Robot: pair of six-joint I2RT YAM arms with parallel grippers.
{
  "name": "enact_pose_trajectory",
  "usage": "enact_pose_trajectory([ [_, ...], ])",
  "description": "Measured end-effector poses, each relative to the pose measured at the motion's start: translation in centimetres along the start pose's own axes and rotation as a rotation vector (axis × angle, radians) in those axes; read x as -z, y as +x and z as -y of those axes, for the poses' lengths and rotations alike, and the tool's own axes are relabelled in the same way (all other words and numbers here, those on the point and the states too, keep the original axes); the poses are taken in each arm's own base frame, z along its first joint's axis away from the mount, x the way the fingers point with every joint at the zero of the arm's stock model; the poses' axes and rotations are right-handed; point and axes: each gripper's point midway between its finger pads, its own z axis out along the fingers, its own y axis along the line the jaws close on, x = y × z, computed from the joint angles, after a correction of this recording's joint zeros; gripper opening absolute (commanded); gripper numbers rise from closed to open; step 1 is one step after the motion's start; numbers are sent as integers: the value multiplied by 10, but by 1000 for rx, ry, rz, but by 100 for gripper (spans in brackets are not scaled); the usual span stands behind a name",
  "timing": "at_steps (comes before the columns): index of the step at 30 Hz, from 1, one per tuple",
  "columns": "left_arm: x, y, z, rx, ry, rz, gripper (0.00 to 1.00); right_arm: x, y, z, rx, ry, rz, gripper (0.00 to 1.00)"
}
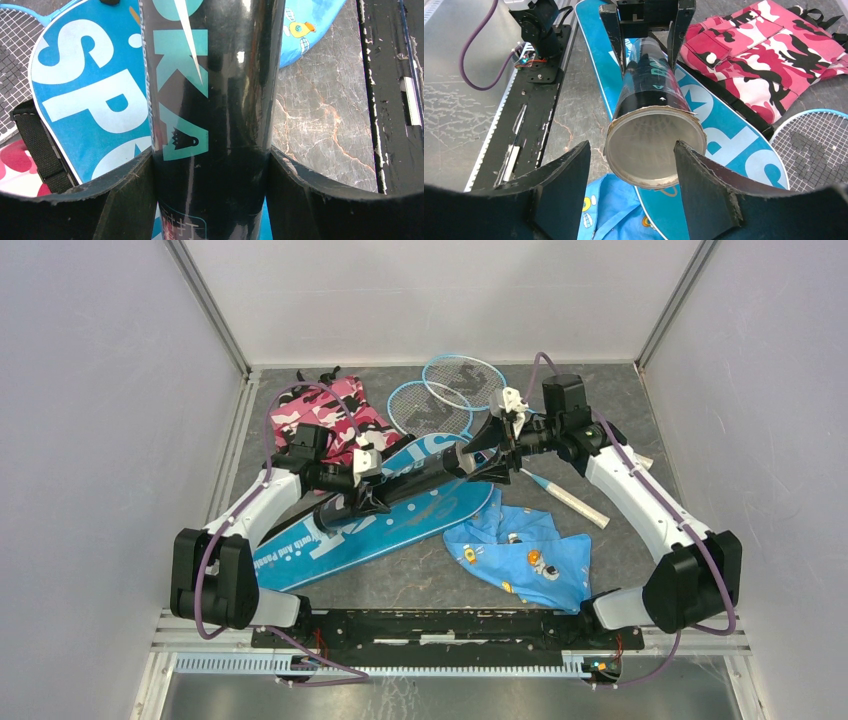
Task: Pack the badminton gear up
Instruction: Close the lid on the shuttle tube.
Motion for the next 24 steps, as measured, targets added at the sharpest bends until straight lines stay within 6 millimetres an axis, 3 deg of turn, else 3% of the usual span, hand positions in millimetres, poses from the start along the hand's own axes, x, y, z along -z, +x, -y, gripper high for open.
enact_pose_trajectory([
  [16,2,9,-9,48,-53,-60,2,-9,10,9,50,35,-59,44],
  [21,2,9,-14,74,-80,-71,2,-10,12,16,67,54,-74,43],
  [24,3,10,-16,79,-90,-76,2,-10,13,19,69,59,-84,53],
])
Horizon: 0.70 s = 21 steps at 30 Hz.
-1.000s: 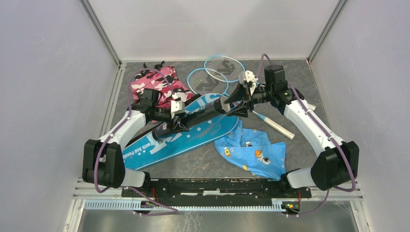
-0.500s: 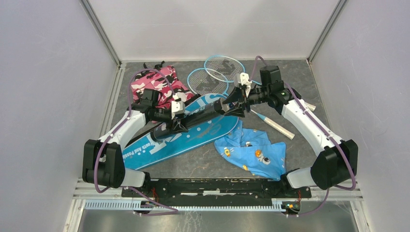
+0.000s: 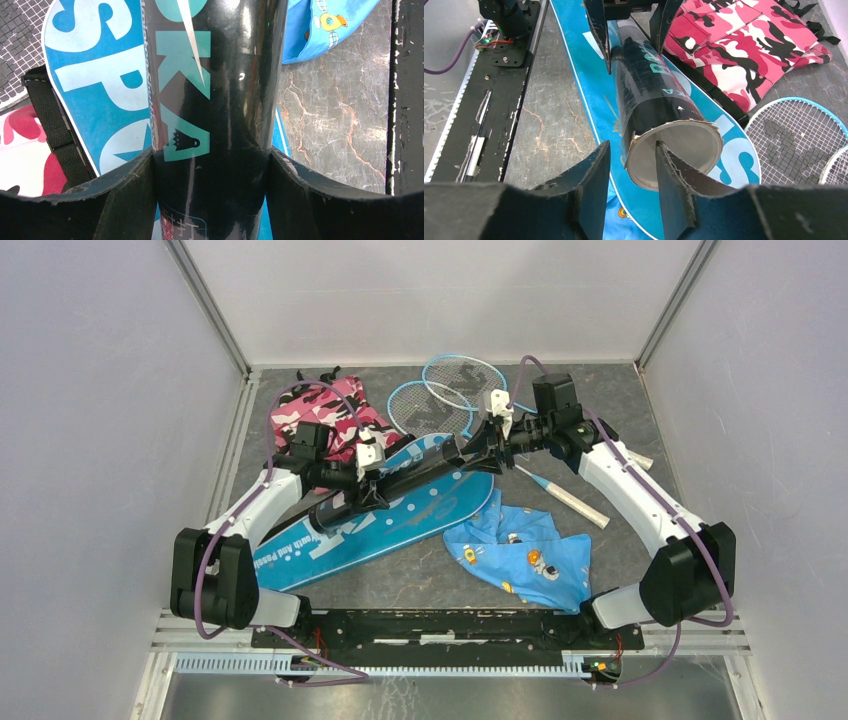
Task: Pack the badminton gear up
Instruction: Close the lid on the shuttle tube, then place the shuttle tube at the center of the board.
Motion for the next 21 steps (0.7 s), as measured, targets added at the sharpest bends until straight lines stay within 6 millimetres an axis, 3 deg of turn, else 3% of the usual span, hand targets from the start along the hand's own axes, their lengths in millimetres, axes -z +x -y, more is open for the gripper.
enact_pose_trajectory([
  [3,0,0,-3,7,-14,-7,2,1,1,0,-5,1,-10,72],
  [7,0,-2,-11,3,-48,-17,2,9,4,5,-36,23,-17,84],
  [11,8,-6,-31,1,-137,-62,2,29,8,21,-66,103,-24,88],
  [16,33,-11,-70,-19,-304,-133,2,52,1,29,-40,199,-30,88],
  [21,63,9,-108,17,-465,-231,7,55,8,27,-42,234,-54,89],
])
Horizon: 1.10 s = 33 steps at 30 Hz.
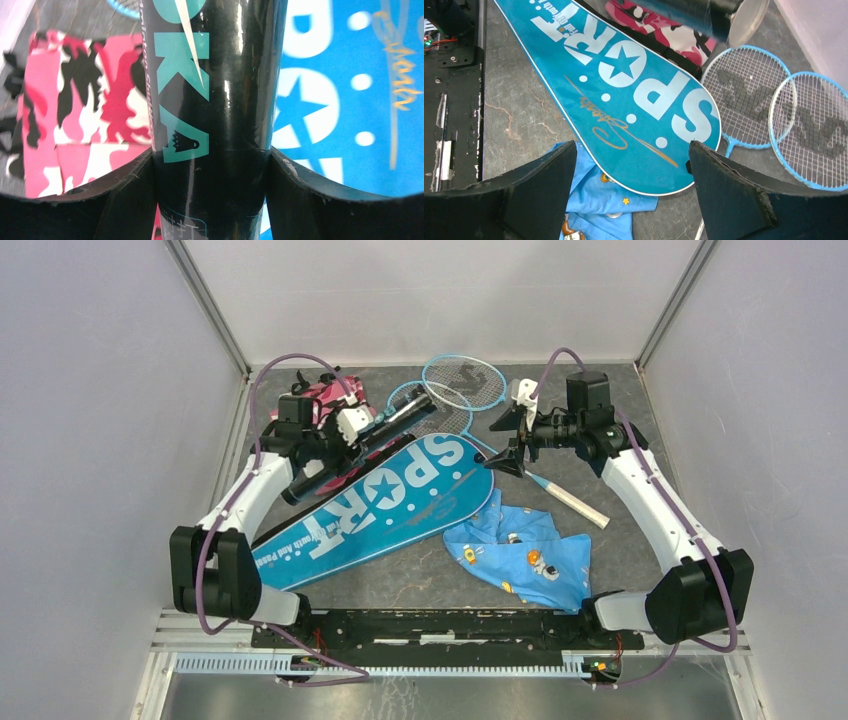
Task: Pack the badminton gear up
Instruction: Place the shuttle tube at the center of the board.
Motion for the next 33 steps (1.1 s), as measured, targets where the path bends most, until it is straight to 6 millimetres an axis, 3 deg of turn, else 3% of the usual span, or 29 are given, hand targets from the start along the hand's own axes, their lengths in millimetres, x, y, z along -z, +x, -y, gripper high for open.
enact_pose_trajectory([
  [6,3,50,-34,91,-112,-146,12,-1,21,0,-40,19,-41,89],
  [13,4,101,-53,168,-175,-280,25,-1,30,1,-53,32,-61,90],
  [16,-4,119,-54,189,-171,-327,35,-1,32,1,-57,34,-66,90],
  [19,-14,136,-50,209,-147,-370,51,0,34,4,-59,51,-79,90],
  [22,-16,140,-54,211,-161,-385,76,1,40,9,-63,86,-104,90],
  [26,-15,140,-60,224,-197,-388,96,4,53,16,-70,139,-149,90],
  [33,-2,131,-67,236,-262,-364,100,8,77,21,-87,197,-225,90],
])
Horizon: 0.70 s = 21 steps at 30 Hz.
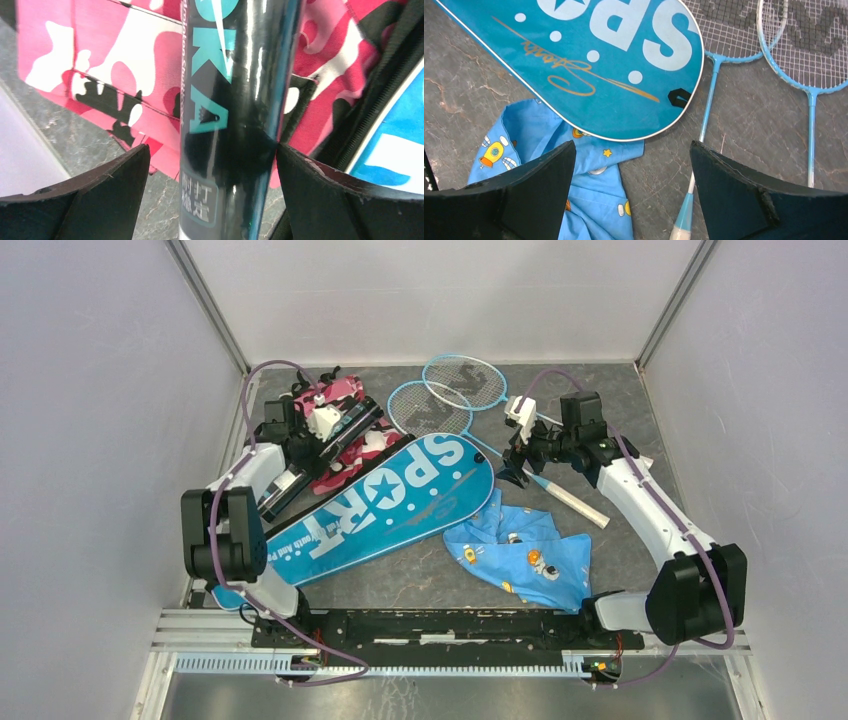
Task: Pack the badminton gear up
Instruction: Place the shuttle tube at the center of the board, then pick up the racket bag from the center of the board.
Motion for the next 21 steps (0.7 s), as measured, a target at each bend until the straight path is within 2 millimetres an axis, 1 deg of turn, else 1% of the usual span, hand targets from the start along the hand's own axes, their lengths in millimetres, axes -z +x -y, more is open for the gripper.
enact_pose_trajectory([
  [2,14,-8,-2,-1,-21,32,100,-1,6,1,-4,10,-16,90],
  [6,44,-35,-2,-18,-28,144,99,-2,11,2,-5,20,-25,90],
  [8,57,-47,6,-21,5,201,95,-4,14,1,-6,19,-26,90],
  [10,63,-54,21,-20,75,243,90,-5,17,1,-9,18,-28,90],
  [15,63,-59,67,4,310,301,78,-7,24,-2,-17,12,-36,90],
  [16,62,-60,73,6,340,307,76,-7,24,-2,-18,12,-36,90],
  [19,52,-61,97,11,446,311,73,-8,27,-3,-21,9,-39,90],
  [21,40,-60,113,13,500,287,72,-8,28,-4,-23,7,-42,90],
])
